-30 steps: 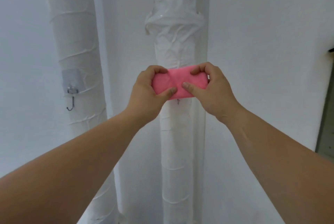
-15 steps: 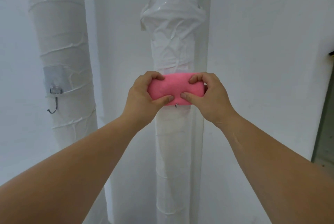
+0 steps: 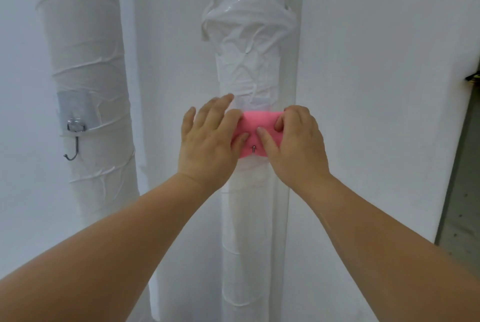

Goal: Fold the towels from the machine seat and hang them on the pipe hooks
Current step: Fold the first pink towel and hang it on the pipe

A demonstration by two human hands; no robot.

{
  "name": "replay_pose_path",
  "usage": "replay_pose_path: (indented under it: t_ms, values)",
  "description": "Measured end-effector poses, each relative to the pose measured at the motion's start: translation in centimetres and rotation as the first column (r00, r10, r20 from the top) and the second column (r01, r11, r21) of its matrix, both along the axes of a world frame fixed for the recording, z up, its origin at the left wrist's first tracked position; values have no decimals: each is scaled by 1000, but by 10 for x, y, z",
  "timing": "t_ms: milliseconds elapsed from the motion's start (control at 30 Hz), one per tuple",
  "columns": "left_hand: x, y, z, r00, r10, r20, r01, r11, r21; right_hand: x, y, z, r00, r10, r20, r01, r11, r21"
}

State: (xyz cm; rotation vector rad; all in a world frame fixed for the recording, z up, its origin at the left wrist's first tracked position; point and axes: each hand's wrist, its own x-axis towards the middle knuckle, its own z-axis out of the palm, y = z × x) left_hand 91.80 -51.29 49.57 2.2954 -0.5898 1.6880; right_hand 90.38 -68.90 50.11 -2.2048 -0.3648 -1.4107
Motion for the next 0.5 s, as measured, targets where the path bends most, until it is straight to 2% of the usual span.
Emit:
replay_pose_path:
  t_ms: [100,200,367,500]
  values:
    - [7,-5,-5,997,74,-18,-70,984,165,5,7,-5,993,-77,85,90,983,-162]
    - [14,-4,-5,993,90,-74,-74,978,193,14,5,-7,983,-143,115,176,916,-361]
    - [31,-2,-5,999,22,-27,-15,977,213,33,0,-8,993,-52,110,87,937,-339]
    - [51,-1,-12,994,-76,78,60,979,197,54,1,-18,974,72,215,-7,957,-291]
